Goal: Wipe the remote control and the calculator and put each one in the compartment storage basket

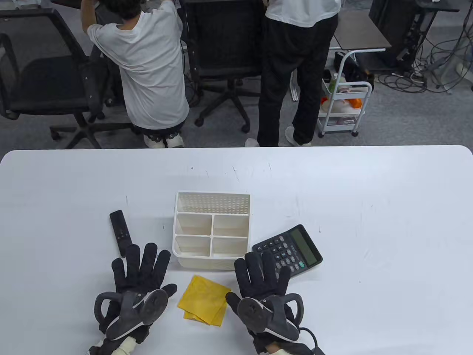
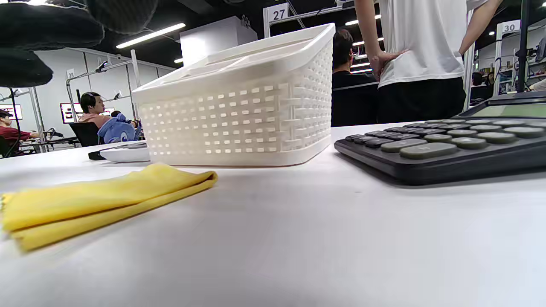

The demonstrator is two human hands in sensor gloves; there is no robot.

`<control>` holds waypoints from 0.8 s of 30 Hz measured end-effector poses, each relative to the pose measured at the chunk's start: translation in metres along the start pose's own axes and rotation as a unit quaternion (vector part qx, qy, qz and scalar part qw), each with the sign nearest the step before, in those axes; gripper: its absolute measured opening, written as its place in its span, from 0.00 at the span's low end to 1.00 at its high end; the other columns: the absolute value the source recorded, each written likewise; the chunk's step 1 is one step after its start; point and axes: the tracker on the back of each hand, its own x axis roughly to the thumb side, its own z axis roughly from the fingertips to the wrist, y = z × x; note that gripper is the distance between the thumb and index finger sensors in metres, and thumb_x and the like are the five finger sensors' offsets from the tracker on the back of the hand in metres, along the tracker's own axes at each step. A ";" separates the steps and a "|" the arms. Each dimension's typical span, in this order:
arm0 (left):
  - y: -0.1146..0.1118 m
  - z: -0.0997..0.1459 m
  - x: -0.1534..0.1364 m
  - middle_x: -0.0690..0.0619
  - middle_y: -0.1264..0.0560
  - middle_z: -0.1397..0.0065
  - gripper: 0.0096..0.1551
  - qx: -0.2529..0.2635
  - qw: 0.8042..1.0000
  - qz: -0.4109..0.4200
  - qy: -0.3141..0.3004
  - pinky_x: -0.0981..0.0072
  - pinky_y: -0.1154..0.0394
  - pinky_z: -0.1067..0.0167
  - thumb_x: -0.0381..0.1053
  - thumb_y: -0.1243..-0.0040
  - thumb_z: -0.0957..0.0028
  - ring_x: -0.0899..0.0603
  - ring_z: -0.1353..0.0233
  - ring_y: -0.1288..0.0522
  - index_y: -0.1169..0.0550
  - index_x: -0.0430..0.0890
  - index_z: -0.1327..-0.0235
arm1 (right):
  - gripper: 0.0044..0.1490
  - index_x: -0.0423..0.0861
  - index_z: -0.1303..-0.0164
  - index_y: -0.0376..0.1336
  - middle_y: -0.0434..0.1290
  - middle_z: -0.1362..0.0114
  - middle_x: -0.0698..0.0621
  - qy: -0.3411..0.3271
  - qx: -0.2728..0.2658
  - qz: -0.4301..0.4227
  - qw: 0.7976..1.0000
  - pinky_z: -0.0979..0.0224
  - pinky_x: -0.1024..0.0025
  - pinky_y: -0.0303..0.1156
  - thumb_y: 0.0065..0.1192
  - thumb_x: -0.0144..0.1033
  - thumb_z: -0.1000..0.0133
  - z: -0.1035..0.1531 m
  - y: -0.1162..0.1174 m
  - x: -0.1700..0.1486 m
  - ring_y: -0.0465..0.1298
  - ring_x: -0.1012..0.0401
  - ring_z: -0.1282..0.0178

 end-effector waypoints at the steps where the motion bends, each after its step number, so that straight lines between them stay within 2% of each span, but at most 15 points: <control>1: 0.000 0.000 0.000 0.47 0.60 0.13 0.47 -0.002 1.000 0.000 0.000 0.22 0.55 0.27 0.68 0.53 0.45 0.26 0.16 0.63 0.57 0.57 0.19 | 0.51 0.41 0.12 0.38 0.37 0.10 0.35 0.000 0.001 0.000 1.000 0.34 0.18 0.33 0.48 0.57 0.36 0.000 -0.001 0.000 0.32 0.31 0.17; 24: -0.001 0.000 0.001 0.47 0.60 0.13 0.48 -0.013 1.000 -0.006 -0.003 0.22 0.54 0.27 0.68 0.53 0.45 0.26 0.16 0.63 0.57 0.56 0.19 | 0.52 0.40 0.12 0.39 0.39 0.10 0.35 -0.013 0.022 -0.017 1.000 0.33 0.18 0.34 0.49 0.57 0.37 -0.001 0.000 0.007 0.32 0.31 0.16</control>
